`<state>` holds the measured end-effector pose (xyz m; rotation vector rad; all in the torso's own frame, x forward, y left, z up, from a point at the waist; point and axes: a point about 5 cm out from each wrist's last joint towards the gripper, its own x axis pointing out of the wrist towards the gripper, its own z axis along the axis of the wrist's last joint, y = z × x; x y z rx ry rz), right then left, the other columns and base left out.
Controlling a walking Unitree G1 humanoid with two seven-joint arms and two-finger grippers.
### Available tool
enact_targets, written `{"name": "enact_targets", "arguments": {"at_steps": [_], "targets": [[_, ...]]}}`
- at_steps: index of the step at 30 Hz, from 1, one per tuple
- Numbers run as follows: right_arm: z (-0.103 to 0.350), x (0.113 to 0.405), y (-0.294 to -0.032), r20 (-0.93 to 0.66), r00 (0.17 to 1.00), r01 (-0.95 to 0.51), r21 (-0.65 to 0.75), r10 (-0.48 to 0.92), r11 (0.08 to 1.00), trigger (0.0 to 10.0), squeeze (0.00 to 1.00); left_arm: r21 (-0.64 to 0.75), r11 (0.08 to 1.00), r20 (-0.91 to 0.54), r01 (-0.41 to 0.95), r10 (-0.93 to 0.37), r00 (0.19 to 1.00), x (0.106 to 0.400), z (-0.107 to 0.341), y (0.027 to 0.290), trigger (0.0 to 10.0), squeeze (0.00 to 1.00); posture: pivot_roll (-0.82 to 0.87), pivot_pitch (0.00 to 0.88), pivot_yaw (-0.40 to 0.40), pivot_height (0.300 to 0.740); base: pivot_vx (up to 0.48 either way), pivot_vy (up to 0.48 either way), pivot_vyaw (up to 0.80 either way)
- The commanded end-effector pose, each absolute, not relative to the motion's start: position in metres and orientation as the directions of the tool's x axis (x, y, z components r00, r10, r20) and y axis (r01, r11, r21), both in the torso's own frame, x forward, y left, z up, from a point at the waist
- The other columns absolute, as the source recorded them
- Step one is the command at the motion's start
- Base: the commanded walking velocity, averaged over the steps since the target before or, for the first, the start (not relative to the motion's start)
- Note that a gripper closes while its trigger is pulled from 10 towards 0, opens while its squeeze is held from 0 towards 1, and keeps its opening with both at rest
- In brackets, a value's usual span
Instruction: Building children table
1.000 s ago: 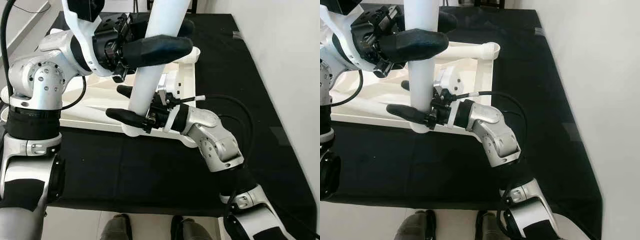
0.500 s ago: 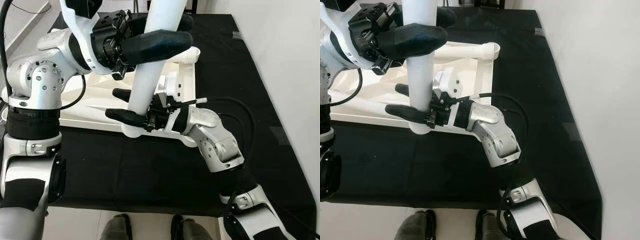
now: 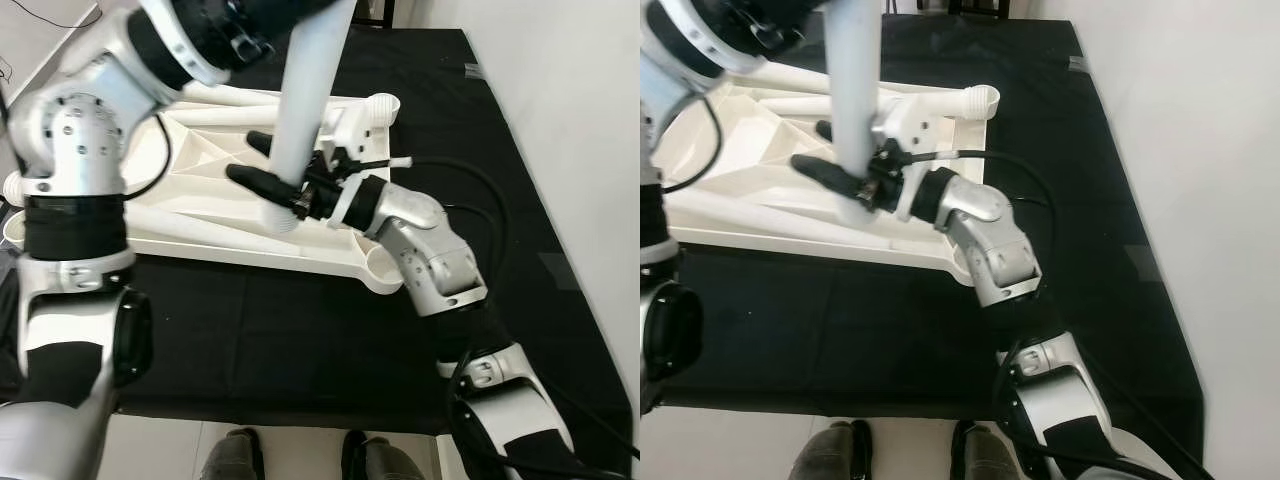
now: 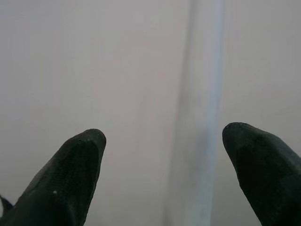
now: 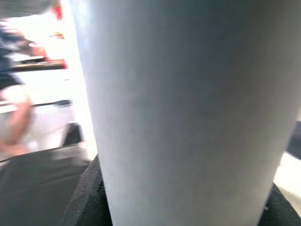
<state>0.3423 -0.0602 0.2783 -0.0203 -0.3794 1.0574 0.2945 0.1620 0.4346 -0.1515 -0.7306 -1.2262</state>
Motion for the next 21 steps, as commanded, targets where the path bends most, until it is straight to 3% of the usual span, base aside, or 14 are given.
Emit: {"name": "enact_targets", "arguments": {"at_steps": [1, 6, 9, 10, 12, 13, 14, 15, 16, 17, 21], "targets": [[0.286, 0.347, -0.07, 0.33, 0.477, -0.806, -0.207, 0.815, 0.555, 0.0, 0.0, 0.309, 0.466, 0.636, 0.829, -0.749, 0.185, 0.282, 0.45, 0.184, 10.0, 1.0, 0.06, 0.165, -0.035, 0.74, 0.0, 0.0, 0.0], [0.291, 0.356, -0.085, 0.359, 0.549, -0.753, -0.179, 0.755, 0.633, 0.0, 0.0, 0.315, 0.569, 0.672, 0.76, -0.699, 0.245, 0.259, 0.455, 0.205, 10.0, 1.0, 0.07, 0.174, -0.042, 0.74, 0.0, 0.0, 0.0], [0.295, 0.357, -0.094, 0.381, 0.54, -0.755, -0.174, 0.75, 0.632, 0.0, 0.0, 0.34, 0.567, 0.608, 0.751, -0.741, 0.285, 0.243, 0.434, 0.202, 10.0, 1.0, 0.08, 0.182, -0.046, 0.74, 0.0, 0.0, 0.0], [0.294, 0.354, -0.099, 0.382, 0.506, -0.779, -0.182, 0.773, 0.6, 0.0, 0.0, 0.317, 0.543, 0.563, 0.778, -0.767, 0.306, 0.238, 0.412, 0.195, 10.0, 0.44, 0.08, 0.189, -0.048, 0.74, 0.0, 0.0, 0.0], [0.292, 0.352, -0.102, 0.38, 0.48, -0.797, -0.189, 0.791, 0.574, 0.0, 0.0, 0.295, 0.526, 0.537, 0.798, -0.782, 0.316, 0.236, 0.397, 0.191, 10.0, 0.44, 0.08, 0.189, -0.048, 0.74, 0.0, 0.0, 0.0], [0.289, 0.349, -0.106, 0.366, 0.444, -0.819, -0.203, 0.818, 0.536, 0.0, 0.0, 0.263, 0.511, 0.472, 0.818, -0.808, 0.353, 0.234, 0.37, 0.181, 10.0, 0.0, 0.08, 0.21, -0.05, 0.74, 0.0, 0.0, 0.0], [0.282, 0.346, -0.11, 0.332, 0.407, -0.844, -0.22, 0.851, 0.489, 3.3, 0.0, 0.257, 0.521, 0.356, 0.814, -0.834, 0.421, 0.236, 0.334, 0.168, 10.0, 0.0, 0.08, 0.23, -0.054, 0.74, 0.0, 0.0, 0.0], [0.276, 0.343, -0.114, 0.298, 0.362, -0.87, -0.232, 0.883, 0.435, 4.7, 0.0, 0.248, 0.536, 0.257, 0.807, -0.84, 0.478, 0.238, 0.301, 0.156, 10.0, 0.0, 0.08, 0.235, -0.055, 0.74, 0.0, 0.0, 0.0], [0.272, 0.34, -0.118, 0.266, 0.326, -0.887, -0.246, 0.907, 0.391, 9.4, 0.0, 0.247, 0.545, 0.185, 0.801, -0.838, 0.513, 0.236, 0.275, 0.145, 10.0, 0.0, 0.08, 0.252, -0.055, 0.74, 0.0, 0.0, 0.0], [0.268, 0.338, -0.121, 0.24, 0.302, -0.898, -0.252, 0.923, 0.36, 10.0, 0.0, 0.242, 0.55, 0.152, 0.799, -0.835, 0.529, 0.234, 0.259, 0.135, 10.0, 0.0, 0.08, 0.259, -0.054, 0.74, 0.0, 0.0, 0.0], [0.265, 0.333, -0.134, 0.182, 0.213, -0.936, -0.242, 0.96, 0.254, 10.0, 0.0, 0.173, 0.607, 0.149, 0.775, -0.794, 0.589, 0.224, 0.232, 0.109, 10.0, 0.0, 0.08, 0.315, -0.054, 0.74, 0.0, 0.0, 0.0]]}}
